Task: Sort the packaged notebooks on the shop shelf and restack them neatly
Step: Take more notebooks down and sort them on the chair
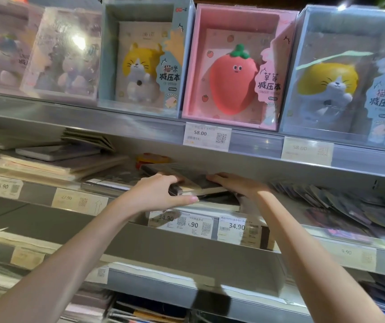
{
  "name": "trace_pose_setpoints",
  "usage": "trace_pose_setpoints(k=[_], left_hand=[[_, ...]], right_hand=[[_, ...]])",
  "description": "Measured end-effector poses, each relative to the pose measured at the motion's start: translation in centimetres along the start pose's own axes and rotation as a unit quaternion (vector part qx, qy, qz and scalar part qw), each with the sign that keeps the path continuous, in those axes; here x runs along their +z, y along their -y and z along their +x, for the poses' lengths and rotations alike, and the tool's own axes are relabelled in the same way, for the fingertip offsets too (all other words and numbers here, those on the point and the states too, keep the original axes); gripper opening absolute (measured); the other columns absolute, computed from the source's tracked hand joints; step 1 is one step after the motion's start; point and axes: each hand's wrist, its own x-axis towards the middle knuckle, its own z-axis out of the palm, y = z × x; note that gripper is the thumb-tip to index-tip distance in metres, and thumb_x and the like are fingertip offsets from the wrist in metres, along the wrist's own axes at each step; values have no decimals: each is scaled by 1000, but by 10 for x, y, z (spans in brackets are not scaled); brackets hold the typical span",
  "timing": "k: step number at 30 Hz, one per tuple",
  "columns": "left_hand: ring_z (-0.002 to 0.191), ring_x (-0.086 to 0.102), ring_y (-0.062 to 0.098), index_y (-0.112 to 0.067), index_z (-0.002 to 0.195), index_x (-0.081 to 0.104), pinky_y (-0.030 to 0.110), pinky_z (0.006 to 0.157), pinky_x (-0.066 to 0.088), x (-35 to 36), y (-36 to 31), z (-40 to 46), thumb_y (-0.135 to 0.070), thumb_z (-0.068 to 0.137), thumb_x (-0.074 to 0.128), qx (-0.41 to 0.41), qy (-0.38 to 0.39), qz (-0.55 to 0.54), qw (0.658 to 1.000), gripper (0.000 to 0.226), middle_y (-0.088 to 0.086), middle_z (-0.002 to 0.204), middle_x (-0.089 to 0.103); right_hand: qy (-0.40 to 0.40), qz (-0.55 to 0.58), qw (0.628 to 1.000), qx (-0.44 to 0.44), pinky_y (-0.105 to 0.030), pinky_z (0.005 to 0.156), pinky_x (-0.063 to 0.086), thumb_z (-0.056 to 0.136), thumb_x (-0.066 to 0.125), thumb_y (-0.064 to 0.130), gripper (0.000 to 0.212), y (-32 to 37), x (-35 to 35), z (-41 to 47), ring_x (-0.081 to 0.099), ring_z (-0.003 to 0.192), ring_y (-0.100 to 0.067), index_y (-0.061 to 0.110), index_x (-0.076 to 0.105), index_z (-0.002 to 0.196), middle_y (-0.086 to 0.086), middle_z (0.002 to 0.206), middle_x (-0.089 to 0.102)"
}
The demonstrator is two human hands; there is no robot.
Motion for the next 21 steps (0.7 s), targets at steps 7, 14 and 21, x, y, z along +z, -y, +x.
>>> trace_pose_setpoints(k=[7, 14, 21], left_hand=[[104, 55, 31, -15, 132, 43, 38, 89, 45, 10, -16, 3, -53, 85, 52, -8, -16, 8, 1000, 61, 11, 119, 51], [120, 47, 34, -16, 141, 34, 35, 91, 40, 17, -24, 4, -39, 91, 55, -40, -41, -95, 994, 59, 15, 140, 37], [121, 46, 31, -24, 134, 45, 46, 104, 37, 22, -20, 0, -35, 77, 72, -54, -126, -210, 968, 64, 8, 137, 43]], right_hand=[[-22, 67, 997, -15, -24, 79, 46, 90, 54, 42, 35, 5, 2, -1, 64, 88, -21, 14, 68, 105, -6, 99, 70], [-43, 213, 976, -32, -40, 96, 48, 83, 68, 20, 15, 5, -5, -5, 64, 97, -29, 16, 68, 98, -12, 100, 69], [-121, 222, 965, -68, -13, 72, 46, 84, 67, 15, 32, 18, -3, -12, 59, 83, -10, 13, 64, 116, -6, 106, 65]])
